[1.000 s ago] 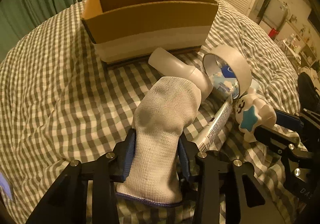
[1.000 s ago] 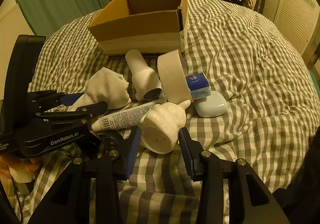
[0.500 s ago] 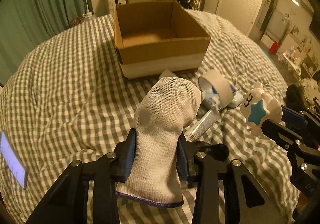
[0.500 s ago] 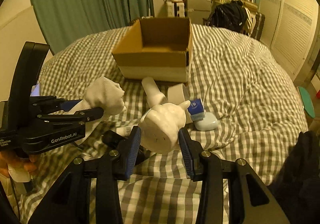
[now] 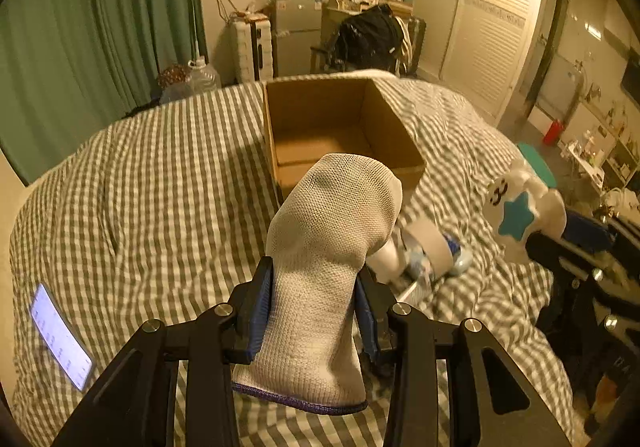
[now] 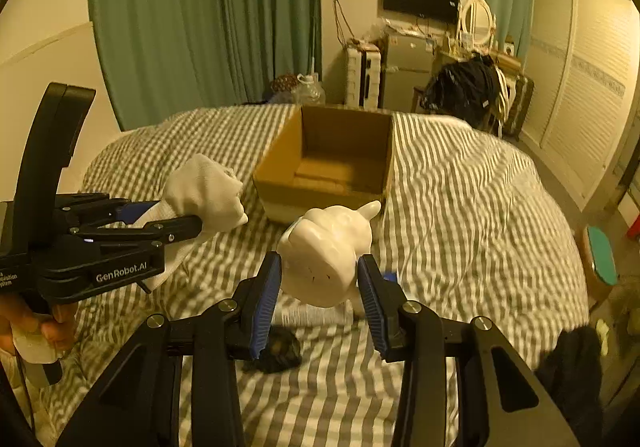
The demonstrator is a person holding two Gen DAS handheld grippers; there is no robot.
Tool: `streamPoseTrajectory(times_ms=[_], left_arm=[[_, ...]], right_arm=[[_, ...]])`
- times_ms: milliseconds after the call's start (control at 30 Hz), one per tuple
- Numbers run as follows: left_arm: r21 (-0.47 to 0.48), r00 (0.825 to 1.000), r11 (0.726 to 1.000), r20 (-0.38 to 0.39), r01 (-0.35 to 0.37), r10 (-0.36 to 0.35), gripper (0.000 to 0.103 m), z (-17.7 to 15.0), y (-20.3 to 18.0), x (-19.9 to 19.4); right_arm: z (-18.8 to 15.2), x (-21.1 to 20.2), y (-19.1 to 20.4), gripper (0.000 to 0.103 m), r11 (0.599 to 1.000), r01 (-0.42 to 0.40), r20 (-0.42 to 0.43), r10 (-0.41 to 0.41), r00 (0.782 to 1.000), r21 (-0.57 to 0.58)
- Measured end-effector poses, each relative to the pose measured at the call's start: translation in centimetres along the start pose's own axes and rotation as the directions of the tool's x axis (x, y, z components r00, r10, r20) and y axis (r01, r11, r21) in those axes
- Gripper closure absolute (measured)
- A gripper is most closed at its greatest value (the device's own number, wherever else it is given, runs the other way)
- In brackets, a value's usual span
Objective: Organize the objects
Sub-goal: 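Carry the sock and plush toy over the box and release both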
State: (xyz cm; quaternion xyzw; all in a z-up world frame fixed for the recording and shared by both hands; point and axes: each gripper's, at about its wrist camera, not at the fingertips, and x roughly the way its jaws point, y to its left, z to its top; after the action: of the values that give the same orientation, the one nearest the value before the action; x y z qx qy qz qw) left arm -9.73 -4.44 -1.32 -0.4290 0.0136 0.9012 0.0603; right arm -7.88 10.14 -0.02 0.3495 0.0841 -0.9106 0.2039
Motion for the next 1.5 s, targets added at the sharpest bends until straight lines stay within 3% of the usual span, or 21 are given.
streamPoseTrajectory(times_ms=[333,700,900,1067,1167,1367,1500], left_arm=[[0.002,0.999,1.0,0.042,0.007,-0.007,0.065,6.1,0.8,1.4],[0.007,0.999,1.0,0.043,-0.003,0.002,0.065,12.5,1.4,7.8],[0.01,1.0,1.0,-0.014,-0.008,0.008,0.065,13.7,1.5,13.3],[0.006,0.999,1.0,-0.033,0.03,-0.03,0.065,13.5,1.3,16.3],[0.0,0.996,0.997,-0.038,0.076,-0.076,0.065,13.1,1.3,17.5],[-0.013,0.992,0.995,-0.072,0.101,-0.102,0.065,12.1,1.1,19.8],[0.007,0.99,0.994,-0.083,0.112,-0.111,0.064,11.2,0.8,20.4]], right_arm=[[8.0,1.5,-1.3,0.064,1.0,-0.021,0.08,0.023,0.997,-0.018],[14.6,10.4,-3.9,0.064,0.998,-0.061,0.056,0.061,0.997,-0.006],[16.8,17.1,-5.6,0.064,0.994,-0.099,-0.004,0.099,0.995,0.036],[17.9,22.4,-6.4,0.064,0.996,-0.088,-0.052,0.09,0.995,0.031],[17.8,24.6,-7.0,0.064,0.996,-0.079,-0.06,0.081,0.995,0.03],[17.2,28.0,-7.2,0.064,0.996,-0.081,-0.085,0.084,0.993,0.037],[16.4,29.3,-7.2,0.064,0.988,-0.128,-0.097,0.136,0.986,0.086]])
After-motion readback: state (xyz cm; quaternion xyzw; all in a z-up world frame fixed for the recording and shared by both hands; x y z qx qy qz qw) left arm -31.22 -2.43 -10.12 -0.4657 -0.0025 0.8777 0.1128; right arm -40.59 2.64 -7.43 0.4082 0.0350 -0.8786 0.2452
